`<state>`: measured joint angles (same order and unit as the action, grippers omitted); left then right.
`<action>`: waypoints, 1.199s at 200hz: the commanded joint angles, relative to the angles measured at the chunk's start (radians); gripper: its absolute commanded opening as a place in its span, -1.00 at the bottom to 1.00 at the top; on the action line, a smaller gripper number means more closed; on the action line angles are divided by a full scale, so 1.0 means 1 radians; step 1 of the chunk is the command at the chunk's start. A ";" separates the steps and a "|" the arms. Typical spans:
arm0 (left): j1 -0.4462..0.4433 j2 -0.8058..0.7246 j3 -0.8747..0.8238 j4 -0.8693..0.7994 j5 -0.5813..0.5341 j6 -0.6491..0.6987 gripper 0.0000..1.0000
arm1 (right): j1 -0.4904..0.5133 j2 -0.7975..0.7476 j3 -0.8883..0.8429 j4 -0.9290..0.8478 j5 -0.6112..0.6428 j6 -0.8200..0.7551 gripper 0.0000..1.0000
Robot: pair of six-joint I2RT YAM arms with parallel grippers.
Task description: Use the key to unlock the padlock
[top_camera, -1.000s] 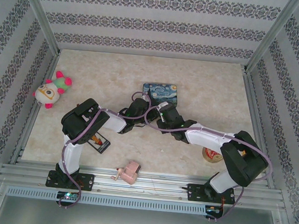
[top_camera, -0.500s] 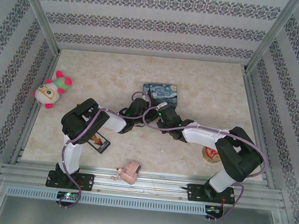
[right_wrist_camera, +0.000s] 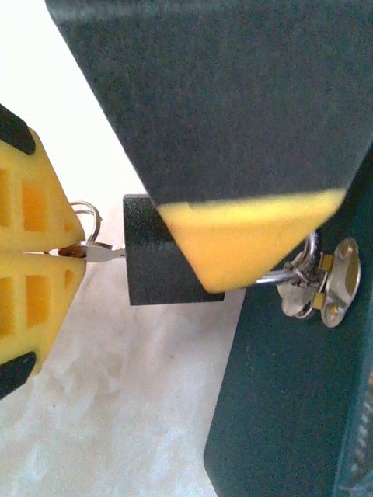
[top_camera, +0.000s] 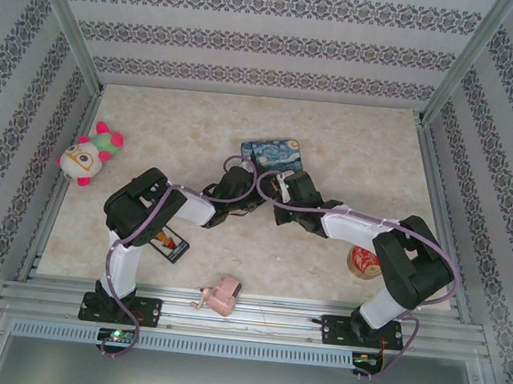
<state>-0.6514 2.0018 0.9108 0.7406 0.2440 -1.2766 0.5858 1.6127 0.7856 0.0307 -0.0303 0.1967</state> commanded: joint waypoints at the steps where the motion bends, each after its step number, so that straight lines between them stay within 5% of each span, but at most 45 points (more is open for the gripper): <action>1: -0.007 -0.039 -0.034 -0.001 0.047 -0.053 -0.48 | -0.031 0.006 -0.009 0.101 -0.123 0.096 -1.00; 99: -0.007 -0.224 -0.128 -0.062 -0.031 -0.008 1.00 | -0.046 0.039 -0.045 0.118 -0.103 0.181 -1.00; 174: -0.004 -0.477 -0.083 -0.474 -0.268 0.314 0.99 | -0.053 0.032 -0.048 0.120 -0.083 0.202 -1.00; 240: 0.013 -0.454 0.095 -0.732 -0.379 0.584 0.99 | -0.050 0.025 -0.035 0.088 -0.057 0.186 -1.00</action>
<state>-0.6525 1.5284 0.9455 0.1326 -0.0769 -0.8455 0.5449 1.6455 0.7498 0.1249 -0.1192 0.3904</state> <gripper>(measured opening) 0.992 0.050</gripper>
